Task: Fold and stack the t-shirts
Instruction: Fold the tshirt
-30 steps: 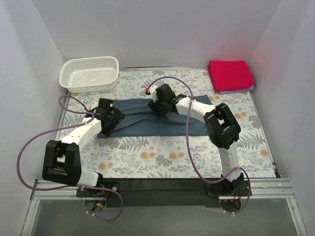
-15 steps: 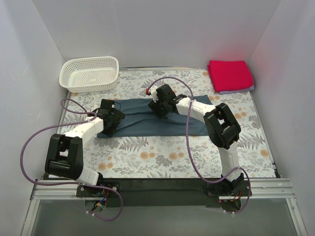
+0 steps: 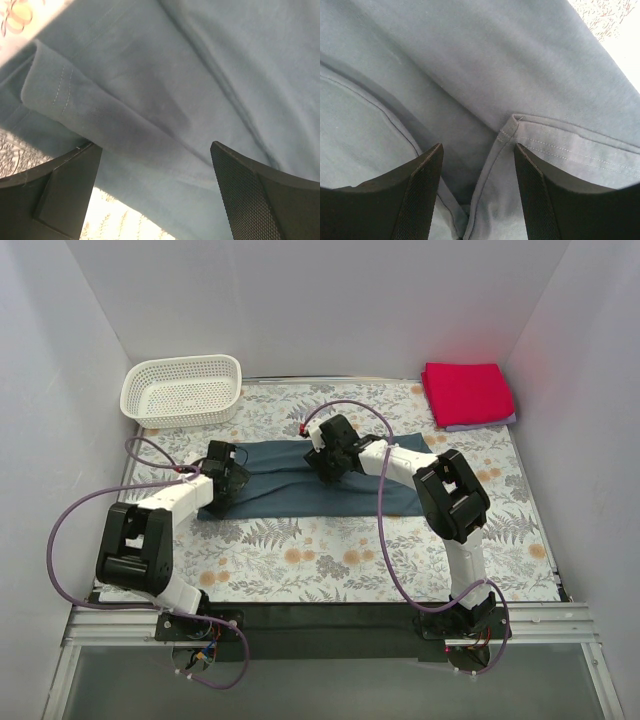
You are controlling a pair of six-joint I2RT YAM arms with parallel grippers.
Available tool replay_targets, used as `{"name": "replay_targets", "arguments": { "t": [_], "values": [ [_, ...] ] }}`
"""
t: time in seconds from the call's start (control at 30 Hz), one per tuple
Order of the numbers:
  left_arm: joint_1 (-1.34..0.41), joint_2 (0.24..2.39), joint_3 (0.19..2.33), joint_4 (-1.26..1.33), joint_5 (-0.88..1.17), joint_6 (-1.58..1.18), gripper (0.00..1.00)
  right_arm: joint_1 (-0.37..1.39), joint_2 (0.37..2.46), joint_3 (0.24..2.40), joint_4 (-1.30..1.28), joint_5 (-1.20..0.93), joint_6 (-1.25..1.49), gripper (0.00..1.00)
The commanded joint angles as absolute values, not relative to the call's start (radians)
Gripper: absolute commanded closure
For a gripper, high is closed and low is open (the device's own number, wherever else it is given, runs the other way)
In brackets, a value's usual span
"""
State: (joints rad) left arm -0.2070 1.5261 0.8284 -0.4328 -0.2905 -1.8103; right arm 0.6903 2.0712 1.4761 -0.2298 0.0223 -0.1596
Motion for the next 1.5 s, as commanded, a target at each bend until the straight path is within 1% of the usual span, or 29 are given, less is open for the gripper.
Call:
{"name": "replay_targets", "arguments": {
  "t": [0.0, 0.27, 0.43, 0.6, 0.73, 0.87, 1.03, 1.13, 1.17, 1.2, 1.37, 1.47],
  "values": [
    [-0.207, 1.552, 0.902, -0.422, -0.362, -1.784, 0.17, 0.683, 2.045, 1.468, -0.204, 0.017, -0.150, 0.45],
    [-0.198, 1.611, 1.014, -0.434, -0.405, -1.737, 0.17, 0.672, 2.020, 1.463, -0.202, 0.026, -0.153, 0.45],
    [-0.178, 1.696, 1.093, -0.439, -0.417, -1.707, 0.16, 0.658, 1.987, 1.468, -0.202, 0.011, -0.140, 0.45],
    [-0.167, 1.712, 1.141, -0.472, -0.423, -1.666, 0.16, 0.623, 1.869, 1.445, -0.203, 0.008, -0.097, 0.45],
    [-0.167, 1.628, 1.097, -0.477, -0.437, -1.646, 0.16, 0.575, 1.761, 1.382, -0.202, 0.012, -0.028, 0.45],
    [-0.167, 1.531, 1.006, -0.477, -0.440, -1.629, 0.16, 0.494, 1.623, 1.220, -0.203, 0.021, 0.089, 0.45],
    [-0.163, 1.512, 0.901, -0.469, -0.413, -1.621, 0.16, 0.335, 1.500, 1.028, -0.202, 0.008, 0.201, 0.47],
    [-0.160, 1.532, 0.871, -0.471, -0.414, -1.609, 0.16, 0.244, 1.445, 0.924, -0.195, -0.069, 0.250, 0.51],
    [-0.160, 1.540, 0.870, -0.471, -0.417, -1.605, 0.16, 0.227, 1.422, 0.899, -0.187, -0.083, 0.273, 0.55],
    [-0.153, 1.560, 0.865, -0.477, -0.417, -1.605, 0.16, 0.195, 1.413, 0.850, -0.167, -0.097, 0.284, 0.57],
    [-0.140, 1.626, 0.853, -0.520, -0.407, -1.640, 0.20, 0.120, 1.407, 0.721, -0.152, -0.152, 0.368, 0.73],
    [-0.123, 1.641, 0.830, -0.552, -0.396, -1.660, 0.21, 0.052, 1.402, 0.626, -0.140, -0.161, 0.419, 0.78]
  ]
}}
